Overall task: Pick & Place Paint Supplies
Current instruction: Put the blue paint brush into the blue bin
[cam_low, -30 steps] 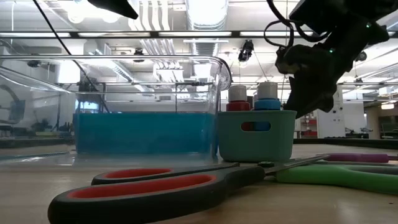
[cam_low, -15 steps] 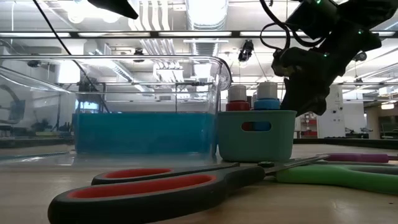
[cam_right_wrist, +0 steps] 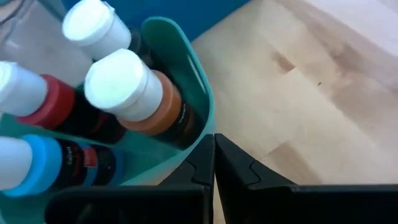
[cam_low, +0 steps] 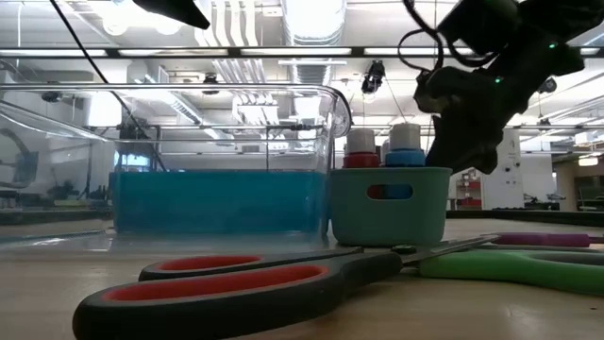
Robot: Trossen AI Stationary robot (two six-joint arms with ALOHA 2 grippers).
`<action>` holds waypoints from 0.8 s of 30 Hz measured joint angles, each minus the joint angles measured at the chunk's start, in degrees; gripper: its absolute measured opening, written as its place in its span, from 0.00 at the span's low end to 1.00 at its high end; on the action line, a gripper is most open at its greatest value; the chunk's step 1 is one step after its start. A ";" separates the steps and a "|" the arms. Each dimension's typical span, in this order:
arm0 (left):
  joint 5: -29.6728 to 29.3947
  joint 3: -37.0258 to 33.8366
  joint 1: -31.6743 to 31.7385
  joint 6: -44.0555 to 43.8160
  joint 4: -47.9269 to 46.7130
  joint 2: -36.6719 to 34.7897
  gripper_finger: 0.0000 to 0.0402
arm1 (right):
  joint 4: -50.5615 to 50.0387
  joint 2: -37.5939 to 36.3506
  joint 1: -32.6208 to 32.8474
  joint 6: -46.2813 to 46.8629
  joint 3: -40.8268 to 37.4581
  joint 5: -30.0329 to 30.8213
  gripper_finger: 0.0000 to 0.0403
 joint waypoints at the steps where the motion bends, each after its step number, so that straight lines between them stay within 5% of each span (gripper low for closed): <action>1: 0.00 0.00 0.00 -0.02 0.00 0.00 0.88 | -0.07 -0.14 0.98 0.83 -0.01 0.84 0.02; 8: 0.00 0.00 0.00 0.24 0.01 0.00 0.88 | -2.41 -1.64 6.71 6.58 0.00 7.35 0.02; 24: 0.00 0.00 0.00 0.42 0.20 0.00 0.88 | -7.23 -2.04 13.59 11.49 4.02 8.80 0.02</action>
